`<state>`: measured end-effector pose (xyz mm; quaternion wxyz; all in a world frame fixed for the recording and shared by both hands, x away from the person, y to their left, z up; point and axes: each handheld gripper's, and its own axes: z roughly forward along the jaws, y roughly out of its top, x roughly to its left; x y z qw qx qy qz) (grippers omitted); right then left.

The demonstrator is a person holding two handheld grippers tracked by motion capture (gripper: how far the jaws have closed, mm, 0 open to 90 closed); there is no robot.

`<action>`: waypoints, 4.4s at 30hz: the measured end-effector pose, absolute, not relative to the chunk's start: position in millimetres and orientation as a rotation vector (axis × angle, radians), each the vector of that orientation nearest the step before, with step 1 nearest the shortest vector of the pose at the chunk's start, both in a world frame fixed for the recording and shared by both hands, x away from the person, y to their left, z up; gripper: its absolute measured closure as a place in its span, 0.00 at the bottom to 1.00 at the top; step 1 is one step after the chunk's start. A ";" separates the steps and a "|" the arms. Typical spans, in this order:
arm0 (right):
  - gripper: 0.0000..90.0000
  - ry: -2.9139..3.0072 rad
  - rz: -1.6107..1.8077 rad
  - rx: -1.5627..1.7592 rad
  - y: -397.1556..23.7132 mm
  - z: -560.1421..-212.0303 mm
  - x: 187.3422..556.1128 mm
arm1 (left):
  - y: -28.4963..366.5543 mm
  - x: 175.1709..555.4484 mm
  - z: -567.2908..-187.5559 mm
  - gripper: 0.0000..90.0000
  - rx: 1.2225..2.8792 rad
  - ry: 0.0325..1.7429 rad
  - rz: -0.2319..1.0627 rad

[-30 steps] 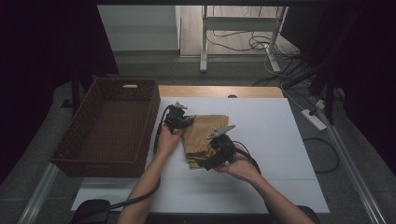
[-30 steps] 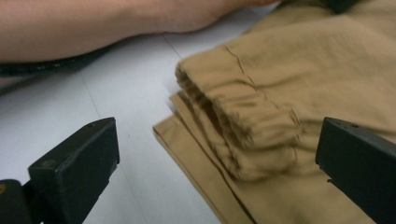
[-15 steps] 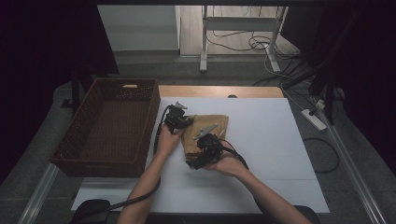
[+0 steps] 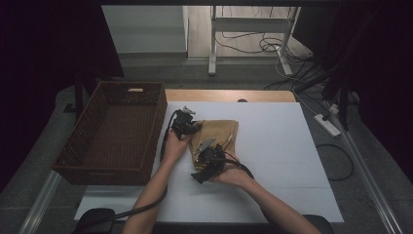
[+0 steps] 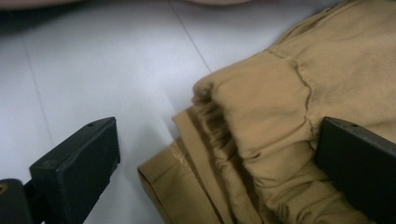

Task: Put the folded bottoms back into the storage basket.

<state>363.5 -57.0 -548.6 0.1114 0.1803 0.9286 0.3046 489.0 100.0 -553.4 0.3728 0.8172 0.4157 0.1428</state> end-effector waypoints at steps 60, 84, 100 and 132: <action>0.83 2.695 1.328 0.510 -96.1 -455.3 391.3 | 95.2 488.7 -452.4 0.87 2.045 0.960 0.368; 0.83 2.656 1.485 0.448 -52.7 -411.3 396.8 | 141.5 477.1 -390.6 0.87 2.008 0.984 0.486; 0.83 2.662 1.540 0.374 -5.9 -395.5 398.9 | 199.2 467.2 -374.5 0.87 1.925 1.043 0.495; 0.83 2.656 1.597 0.258 74.4 -375.7 395.7 | 287.0 443.3 -350.2 0.87 1.799 1.133 0.571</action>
